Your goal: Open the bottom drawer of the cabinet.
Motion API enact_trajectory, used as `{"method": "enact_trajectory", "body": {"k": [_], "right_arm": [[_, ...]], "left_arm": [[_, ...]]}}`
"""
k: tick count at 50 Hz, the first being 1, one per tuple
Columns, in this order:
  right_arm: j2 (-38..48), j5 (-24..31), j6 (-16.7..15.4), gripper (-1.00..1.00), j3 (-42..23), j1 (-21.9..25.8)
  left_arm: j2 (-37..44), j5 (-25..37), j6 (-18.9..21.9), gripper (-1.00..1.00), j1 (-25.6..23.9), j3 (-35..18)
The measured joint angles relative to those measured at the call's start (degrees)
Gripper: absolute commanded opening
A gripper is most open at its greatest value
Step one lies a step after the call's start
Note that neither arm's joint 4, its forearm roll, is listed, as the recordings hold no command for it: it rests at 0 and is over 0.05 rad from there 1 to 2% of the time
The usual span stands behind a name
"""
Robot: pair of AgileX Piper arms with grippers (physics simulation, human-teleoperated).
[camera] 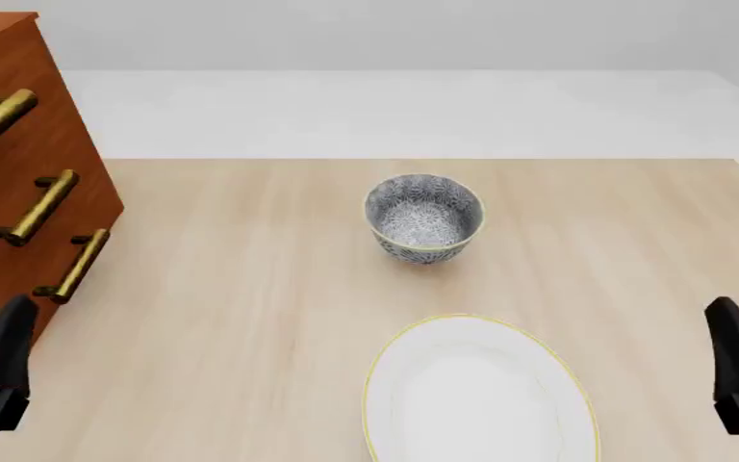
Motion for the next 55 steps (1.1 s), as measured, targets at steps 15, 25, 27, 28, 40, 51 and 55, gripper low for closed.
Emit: {"method": "enact_trajectory", "body": {"k": [15, 25, 27, 28, 40, 51, 55], "right_arm": [[0.7, -0.7, 0.3, 1.0, 0.2, 0.5], [1.2, -0.8, 0.9, 1.0, 0.2, 1.0], [1.2, -0.7, 1.0, 1.0, 0.3, 1.0], [1.2, -0.6, 1.1, 1.0, 0.3, 1.0], [0.5, 0.2, 2.0, 1.0, 0.3, 0.9], [0.1, 0.4, 2.8, 1.0, 0.3, 0.4], [0.0, 0.4, 3.0, 1.0, 0.3, 0.3]], "left_arm": [[1.4, -0.6, 3.1, 1.0, 0.3, 0.0], [7.7, -5.6, 10.3, 1.0, 0.6, 0.0], [9.3, -6.9, 11.8, 1.0, 0.6, 0.0], [10.4, -7.8, 12.7, 1.0, 0.5, 0.0], [23.7, -18.3, 22.2, 1.0, -1.2, 0.0], [36.3, -28.6, 28.8, 1.0, -2.5, 0.0], [41.8, -33.4, 31.1, 1.0, -2.8, 0.0]]}}
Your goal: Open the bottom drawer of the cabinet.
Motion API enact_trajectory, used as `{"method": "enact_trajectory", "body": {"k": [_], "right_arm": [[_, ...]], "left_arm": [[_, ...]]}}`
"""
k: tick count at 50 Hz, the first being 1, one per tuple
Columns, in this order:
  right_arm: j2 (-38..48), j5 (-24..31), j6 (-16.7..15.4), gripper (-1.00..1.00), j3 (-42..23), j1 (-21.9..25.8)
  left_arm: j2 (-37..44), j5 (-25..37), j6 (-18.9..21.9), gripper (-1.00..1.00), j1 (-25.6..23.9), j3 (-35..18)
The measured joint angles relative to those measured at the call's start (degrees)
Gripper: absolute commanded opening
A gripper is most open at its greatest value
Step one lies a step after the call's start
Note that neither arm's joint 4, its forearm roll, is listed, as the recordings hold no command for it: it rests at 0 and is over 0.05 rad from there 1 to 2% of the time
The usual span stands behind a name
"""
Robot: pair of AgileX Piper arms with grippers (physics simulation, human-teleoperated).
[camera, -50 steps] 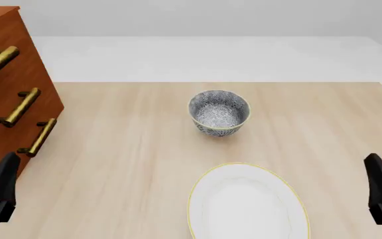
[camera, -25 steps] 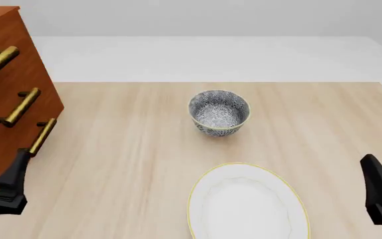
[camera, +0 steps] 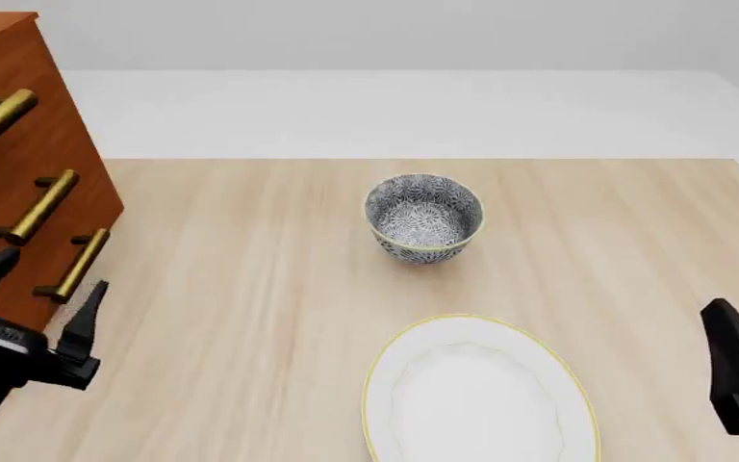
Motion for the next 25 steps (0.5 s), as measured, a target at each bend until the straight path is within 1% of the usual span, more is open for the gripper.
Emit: {"method": "enact_trajectory", "body": {"k": [10, 13, 18, 25], "right_arm": [[-0.1, 0.1, 0.6, 1.0, 0.0, -0.2], [-0.1, 0.1, 0.8, 1.0, 0.0, -0.3], [-0.1, 0.1, 1.1, 1.0, 0.0, -0.4], [-0.2, 0.1, 1.4, 1.0, 0.0, -0.6]], "left_arm": [[19.4, -17.9, 5.4, 1.0, 0.1, 0.0], [24.3, -22.2, 6.8, 1.0, 0.2, 0.0], [29.8, -27.0, 9.0, 1.0, 0.4, 0.0], [34.4, -30.7, 11.7, 1.0, 0.6, 0.0]]}}
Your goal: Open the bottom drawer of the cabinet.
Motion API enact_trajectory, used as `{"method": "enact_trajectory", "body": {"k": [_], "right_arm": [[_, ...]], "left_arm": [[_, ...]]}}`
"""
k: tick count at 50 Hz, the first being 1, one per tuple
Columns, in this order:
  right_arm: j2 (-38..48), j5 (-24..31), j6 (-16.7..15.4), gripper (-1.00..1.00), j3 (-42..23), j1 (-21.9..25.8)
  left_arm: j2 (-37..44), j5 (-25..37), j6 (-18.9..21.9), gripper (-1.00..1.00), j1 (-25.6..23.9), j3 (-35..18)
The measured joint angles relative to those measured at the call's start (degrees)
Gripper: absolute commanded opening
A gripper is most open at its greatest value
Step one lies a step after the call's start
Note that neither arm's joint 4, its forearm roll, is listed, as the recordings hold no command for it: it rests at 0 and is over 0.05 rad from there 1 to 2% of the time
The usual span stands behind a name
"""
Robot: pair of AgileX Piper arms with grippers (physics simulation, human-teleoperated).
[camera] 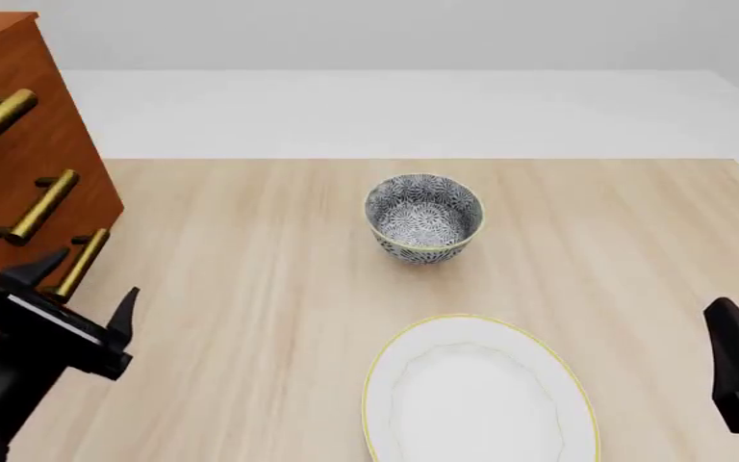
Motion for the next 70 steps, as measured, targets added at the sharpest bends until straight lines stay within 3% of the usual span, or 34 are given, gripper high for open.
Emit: {"method": "enact_trajectory", "body": {"k": [21, 54, 70], "right_arm": [[0.0, -0.1, 0.6, 1.0, 0.0, -0.5], [0.0, -0.1, 1.2, 1.0, 0.0, -1.2], [0.0, 0.1, 1.2, 1.0, 0.0, -1.3]], "left_arm": [[5.7, -3.2, 5.7, 1.0, 2.2, 0.0], [10.0, -3.7, 9.8, 1.0, 5.0, -0.2], [14.4, -3.7, 11.5, 1.0, 5.7, -3.4]]}}
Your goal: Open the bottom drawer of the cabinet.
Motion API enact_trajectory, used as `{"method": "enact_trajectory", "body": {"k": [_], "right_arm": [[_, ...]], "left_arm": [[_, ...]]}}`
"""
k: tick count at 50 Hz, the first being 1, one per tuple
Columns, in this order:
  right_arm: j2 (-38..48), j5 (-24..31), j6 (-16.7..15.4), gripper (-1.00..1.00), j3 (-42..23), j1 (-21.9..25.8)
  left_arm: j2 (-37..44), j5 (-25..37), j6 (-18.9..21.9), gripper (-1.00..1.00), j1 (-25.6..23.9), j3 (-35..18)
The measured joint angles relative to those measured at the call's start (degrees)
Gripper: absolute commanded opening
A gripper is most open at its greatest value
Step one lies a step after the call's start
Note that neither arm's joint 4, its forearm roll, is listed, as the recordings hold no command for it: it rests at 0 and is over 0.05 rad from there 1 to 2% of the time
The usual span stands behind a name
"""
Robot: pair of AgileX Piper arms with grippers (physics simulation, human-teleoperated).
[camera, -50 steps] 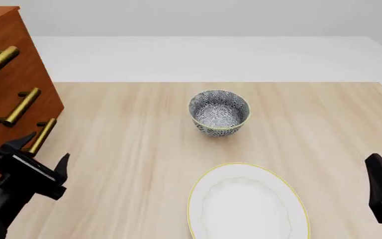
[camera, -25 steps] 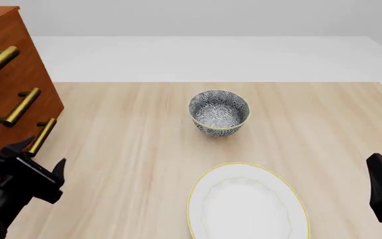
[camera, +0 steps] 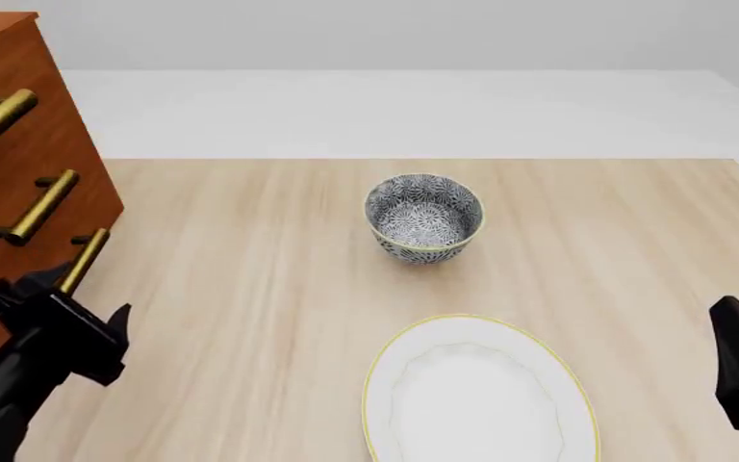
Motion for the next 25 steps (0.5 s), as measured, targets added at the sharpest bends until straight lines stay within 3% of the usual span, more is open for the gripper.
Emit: {"method": "enact_trajectory", "body": {"k": [25], "right_arm": [[0.0, 0.2, 0.1, 1.0, 0.0, -0.3]], "left_arm": [[8.5, 0.0, 3.3, 1.0, 2.0, -6.6]]}}
